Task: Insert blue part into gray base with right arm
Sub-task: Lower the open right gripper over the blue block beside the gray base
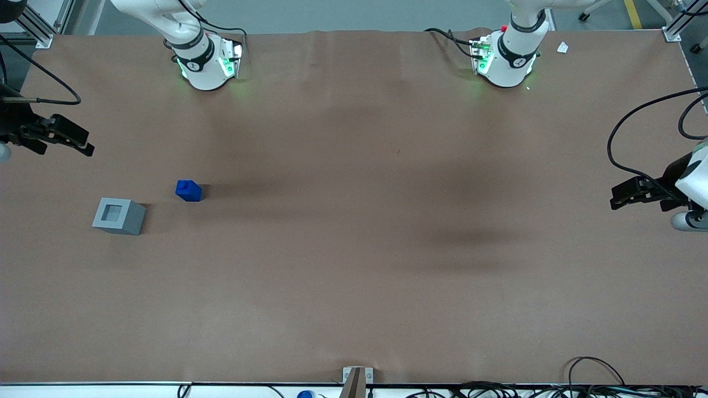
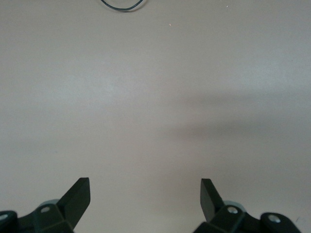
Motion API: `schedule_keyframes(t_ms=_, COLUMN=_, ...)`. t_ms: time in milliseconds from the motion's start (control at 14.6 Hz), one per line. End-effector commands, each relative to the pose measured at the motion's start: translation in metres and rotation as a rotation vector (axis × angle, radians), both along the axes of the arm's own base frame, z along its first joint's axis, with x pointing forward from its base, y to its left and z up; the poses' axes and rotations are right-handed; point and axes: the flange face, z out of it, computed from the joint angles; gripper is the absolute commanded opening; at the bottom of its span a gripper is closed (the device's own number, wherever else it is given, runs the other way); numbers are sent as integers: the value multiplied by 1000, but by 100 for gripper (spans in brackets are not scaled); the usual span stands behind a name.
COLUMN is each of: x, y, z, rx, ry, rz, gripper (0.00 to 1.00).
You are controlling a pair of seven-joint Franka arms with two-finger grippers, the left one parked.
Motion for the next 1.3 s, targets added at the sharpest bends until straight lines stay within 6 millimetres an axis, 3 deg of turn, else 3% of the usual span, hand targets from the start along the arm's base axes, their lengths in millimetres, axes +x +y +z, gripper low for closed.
schedule_keyframes(t_ms=0, x=-2, y=0, z=1, rx=-6, ry=13, rz=1, gripper=100)
schedule_keyframes(t_ms=137, x=-2, y=-2, z=0, rx=-6, ry=14, rz=-1, gripper=100)
schedule_keyframes(t_ms=274, x=6, y=-3, z=-16, rx=-9, ry=39, rz=-4, gripper=100)
schedule_keyframes(t_ms=411, x=19, y=-2, z=-53, rx=-15, ry=101, rz=-7, gripper=100)
schedule_keyframes(t_ms=685, x=15, y=-7, z=-147, rx=-13, ry=145, rz=-21, gripper=100)
schedule_keyframes(t_ms=959, x=4, y=-8, z=-206, rx=-16, ry=143, rz=-20, gripper=98)
schedule_keyframes(t_ms=1233, x=-11, y=-4, z=-271, rx=-21, ry=112, rz=-15, gripper=90)
